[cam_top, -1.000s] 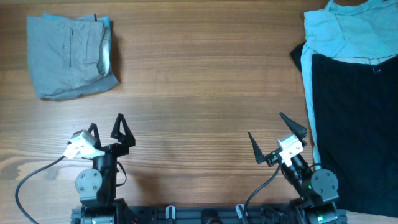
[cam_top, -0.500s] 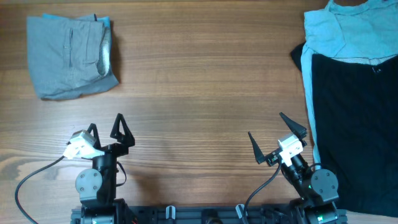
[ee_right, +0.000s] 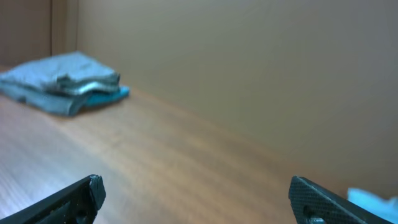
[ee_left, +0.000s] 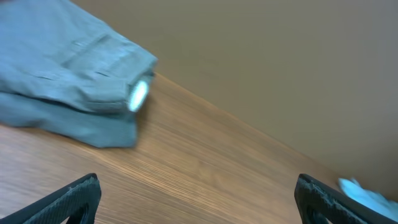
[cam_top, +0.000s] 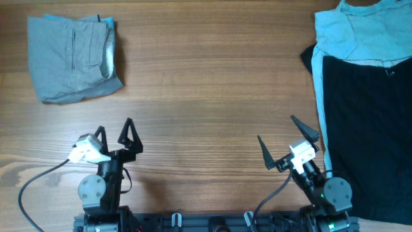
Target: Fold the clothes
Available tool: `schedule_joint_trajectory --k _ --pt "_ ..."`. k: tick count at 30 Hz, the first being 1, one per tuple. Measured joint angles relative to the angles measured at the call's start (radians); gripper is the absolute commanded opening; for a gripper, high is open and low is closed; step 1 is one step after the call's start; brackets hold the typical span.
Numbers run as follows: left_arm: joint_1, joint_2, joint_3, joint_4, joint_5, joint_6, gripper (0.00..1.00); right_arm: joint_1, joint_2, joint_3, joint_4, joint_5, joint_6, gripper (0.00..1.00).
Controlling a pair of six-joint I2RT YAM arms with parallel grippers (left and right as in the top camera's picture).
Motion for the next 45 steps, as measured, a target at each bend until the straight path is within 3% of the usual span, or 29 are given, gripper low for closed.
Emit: schedule_joint_trajectory --k 5,12,24,31,34,39,45 --pt "0.0 0.01 0.045 -0.003 0.048 0.0 1.0 0.0 0.005 0.042 -0.022 0.0 0.008 1.0" --pt "0.0 0.148 0.301 -0.091 -0.01 0.026 1.0 0.0 0.183 0.296 -0.35 0.0 0.09 1.0" --pt "0.0 0.965 0.967 -0.674 -0.042 0.126 1.0 -0.003 0.994 0.9 -0.672 -0.055 0.301 1.0" --pt "0.0 1.245 1.244 -0.858 -0.028 0.182 1.0 -0.016 1.292 1.125 -0.694 -0.172 0.314 1.0" --pt "0.0 1.271 1.267 -0.865 0.008 0.19 1.0 -0.081 1.386 1.194 -0.718 -0.092 0.393 1.0" --pt "0.0 1.272 1.268 -0.876 0.041 0.2 1.0 -0.307 1.535 1.246 -0.665 0.043 0.52 1.0" --pt "0.0 1.272 1.269 -0.89 0.05 0.2 1.0 -0.492 1.698 1.247 -0.555 0.077 0.556 0.83"
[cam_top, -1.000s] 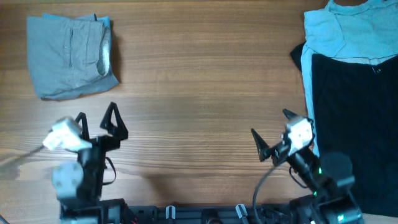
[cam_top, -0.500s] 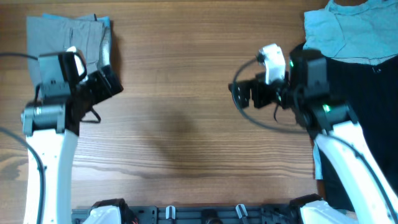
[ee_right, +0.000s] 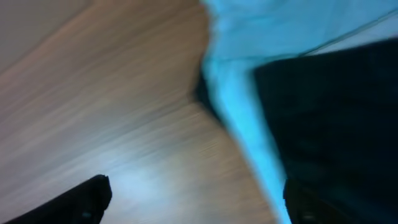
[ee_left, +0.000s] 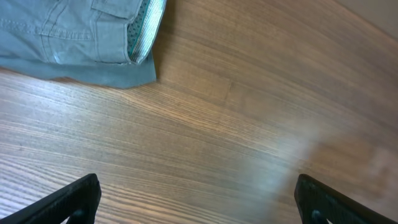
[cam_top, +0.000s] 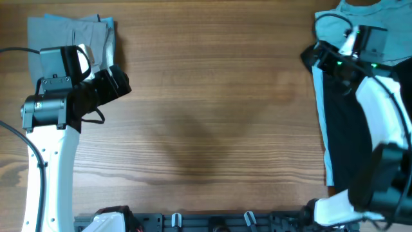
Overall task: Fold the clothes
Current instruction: 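Grasp the black shorts edge with the right gripper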
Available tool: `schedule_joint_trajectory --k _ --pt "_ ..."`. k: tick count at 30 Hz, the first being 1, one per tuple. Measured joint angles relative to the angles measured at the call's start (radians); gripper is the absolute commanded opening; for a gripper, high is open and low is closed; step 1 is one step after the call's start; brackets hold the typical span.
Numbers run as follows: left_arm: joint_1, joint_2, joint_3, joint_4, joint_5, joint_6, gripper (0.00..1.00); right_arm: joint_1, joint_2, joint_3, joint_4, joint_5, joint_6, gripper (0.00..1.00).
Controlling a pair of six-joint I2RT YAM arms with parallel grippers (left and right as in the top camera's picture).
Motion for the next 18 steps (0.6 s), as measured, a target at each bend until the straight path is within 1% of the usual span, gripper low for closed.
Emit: schedule_joint_trajectory --k 2,3,6,9,12,14,15,16,17,18 --pt "0.0 0.0 0.0 0.0 0.002 0.0 1.0 -0.034 0.042 0.0 0.041 0.003 0.016 0.65" --pt "0.0 0.0 0.0 0.0 0.003 0.0 1.0 -0.06 0.078 0.0 0.068 0.005 0.032 0.63" --pt "0.0 0.0 0.0 0.001 0.003 0.0 0.99 -0.084 0.146 0.003 0.154 0.007 0.048 0.63" --pt "0.0 0.0 0.001 0.001 0.003 0.0 0.97 -0.085 0.214 0.004 0.192 0.007 0.047 0.62" --pt "0.0 0.0 0.001 0.0 0.003 0.003 0.97 -0.082 0.268 0.004 0.211 0.007 0.038 0.63" --pt "0.0 0.0 0.001 0.0 0.003 0.003 0.95 -0.082 0.296 0.004 0.213 0.007 0.027 0.7" --pt "0.0 0.0 0.001 0.001 0.003 0.003 0.95 -0.082 0.303 0.004 0.214 0.007 0.018 0.7" --pt "0.0 0.0 0.001 0.0 0.003 0.003 0.94 -0.082 0.309 0.004 0.214 0.006 0.006 0.69" --pt "0.0 0.0 0.001 0.0 0.003 0.003 0.94 -0.082 0.311 0.004 0.215 0.006 -0.005 0.63" --pt "0.0 0.0 0.001 0.001 0.003 0.003 0.93 -0.082 0.311 0.004 0.216 0.005 -0.019 0.59"
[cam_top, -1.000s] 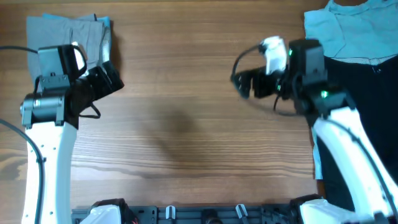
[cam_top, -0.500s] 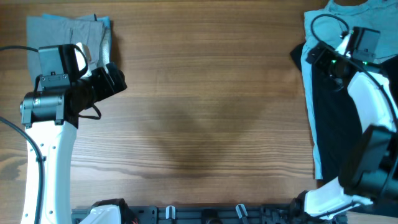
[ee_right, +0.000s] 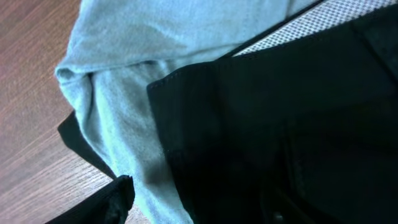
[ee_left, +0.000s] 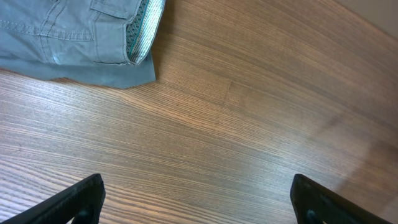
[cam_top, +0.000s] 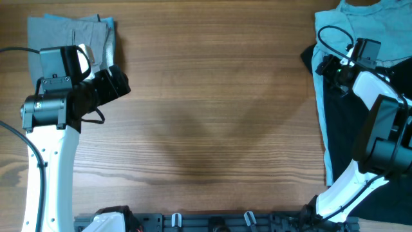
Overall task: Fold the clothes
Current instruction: 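Grasp the black shorts edge with the right gripper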
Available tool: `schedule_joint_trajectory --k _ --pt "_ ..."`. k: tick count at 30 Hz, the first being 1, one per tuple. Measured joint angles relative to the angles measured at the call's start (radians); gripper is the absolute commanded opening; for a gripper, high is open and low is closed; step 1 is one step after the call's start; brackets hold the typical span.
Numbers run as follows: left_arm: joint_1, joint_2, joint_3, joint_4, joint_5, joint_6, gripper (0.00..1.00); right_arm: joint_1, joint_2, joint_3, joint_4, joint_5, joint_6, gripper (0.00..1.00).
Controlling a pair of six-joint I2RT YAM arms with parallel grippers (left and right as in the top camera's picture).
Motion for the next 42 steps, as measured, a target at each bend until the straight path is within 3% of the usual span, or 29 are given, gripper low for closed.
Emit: schedule_joint_trajectory --k 2,5,9,15,23,28,30,31,32,37,42 --pt "0.0 0.0 0.0 0.0 0.0 0.0 0.92 0.001 0.0 0.0 -0.003 0.002 -0.025 0.39" --pt "0.0 0.0 0.0 0.0 0.0 0.0 0.91 0.001 0.0 0.0 -0.022 0.045 -0.049 0.24" --pt "0.0 0.0 0.0 0.0 0.0 0.0 0.91 0.0 0.0 0.001 -0.045 0.102 -0.037 0.23" --pt "0.0 0.0 0.0 0.0 0.0 0.0 0.91 -0.014 0.0 0.005 -0.064 0.122 -0.027 0.06" --pt "0.0 0.0 0.0 0.0 0.0 0.0 0.83 -0.063 -0.119 0.005 -0.085 0.14 -0.021 0.04" --pt "0.0 0.0 0.0 0.0 0.0 0.0 0.71 -0.071 -0.297 0.005 -0.057 0.133 -0.026 0.04" --pt "0.0 -0.001 0.0 -0.001 0.0 0.0 0.79 -0.072 -0.37 0.006 -0.053 0.095 -0.026 0.04" --pt "0.0 -0.003 0.0 -0.001 0.0 0.003 0.93 -0.073 -0.406 0.009 -0.054 0.066 -0.026 0.04" --pt "0.0 -0.009 0.0 -0.002 0.0 0.003 1.0 -0.073 -0.438 0.011 -0.055 0.029 -0.026 0.04" --pt "0.0 -0.085 0.0 -0.001 -0.002 0.007 1.0 -0.001 -0.559 0.017 -0.119 -0.109 -0.028 0.04" --pt "0.0 -0.205 0.019 -0.001 -0.039 0.007 1.0 0.286 -0.604 0.022 -0.216 -0.167 -0.056 0.05"
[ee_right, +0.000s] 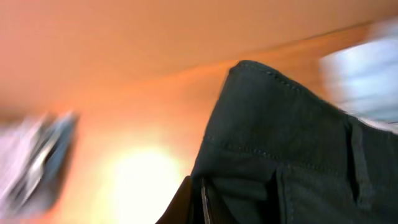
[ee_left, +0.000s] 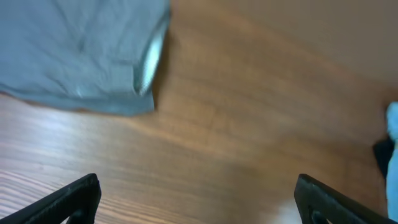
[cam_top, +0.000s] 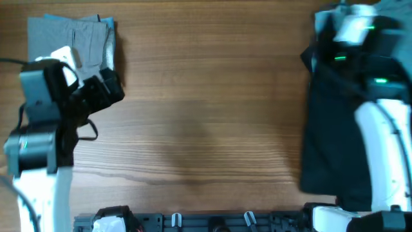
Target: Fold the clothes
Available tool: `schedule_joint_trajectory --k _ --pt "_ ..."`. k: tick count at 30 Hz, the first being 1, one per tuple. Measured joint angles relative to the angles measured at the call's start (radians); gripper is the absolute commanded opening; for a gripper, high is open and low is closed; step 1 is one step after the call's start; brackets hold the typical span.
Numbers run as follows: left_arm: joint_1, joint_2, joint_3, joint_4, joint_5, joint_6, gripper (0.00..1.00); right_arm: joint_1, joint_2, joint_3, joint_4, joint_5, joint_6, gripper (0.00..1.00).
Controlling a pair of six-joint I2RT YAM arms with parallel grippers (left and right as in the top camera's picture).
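Black trousers (cam_top: 322, 129) hang lifted at the right side of the table, and my right gripper (ee_right: 205, 199) is shut on their top edge. In the overhead view the raised right arm (cam_top: 360, 32) hides that gripper. A light blue shirt (cam_top: 320, 20) peeks out at the back right corner. A folded grey garment (cam_top: 71, 32) lies at the back left, also seen in the left wrist view (ee_left: 68, 56). My left gripper (ee_left: 199, 199) hovers open beside it, over bare wood, with nothing between its fingers.
The wooden table (cam_top: 206, 116) stretches between the two piles. The left arm (cam_top: 45, 142) stands along the left side. The arm bases sit on the front edge (cam_top: 212, 222).
My right gripper was open, low over the black trousers' top edge; now it is shut on that edge and raised, with the cloth hanging. The left gripper is higher, still open.
Both arms first rested open at the table's front edge. Then the left was out beside the folded grey garment and the right over the pile at the back right. The right then sat at the black trousers' edge, and now holds them lifted.
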Motion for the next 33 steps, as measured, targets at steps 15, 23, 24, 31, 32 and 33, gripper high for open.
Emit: schedule_joint_trajectory --k 15,23,24,31,32,33 --pt "0.0 -0.189 0.02 0.014 -0.097 0.0 1.0 0.98 0.116 0.004 -0.064 0.187 -0.061 0.98" --pt "-0.04 -0.067 0.024 0.103 -0.009 0.038 1.0 0.679 -0.068 0.006 -0.117 0.342 0.035 0.94" --pt "-0.061 -0.031 0.025 0.113 0.002 0.045 1.0 0.626 -0.109 0.007 -0.118 0.348 0.052 0.94" --pt "-0.296 0.355 0.029 0.222 0.051 0.161 1.0 0.343 -0.322 0.029 -0.192 0.356 0.163 0.92" --pt "-0.325 0.404 0.029 0.263 0.054 0.183 0.98 0.319 -0.331 0.03 -0.221 0.354 0.178 0.91" --pt "-0.352 0.446 0.03 0.295 0.058 0.201 0.95 0.299 -0.34 0.03 -0.249 0.35 0.196 0.91"
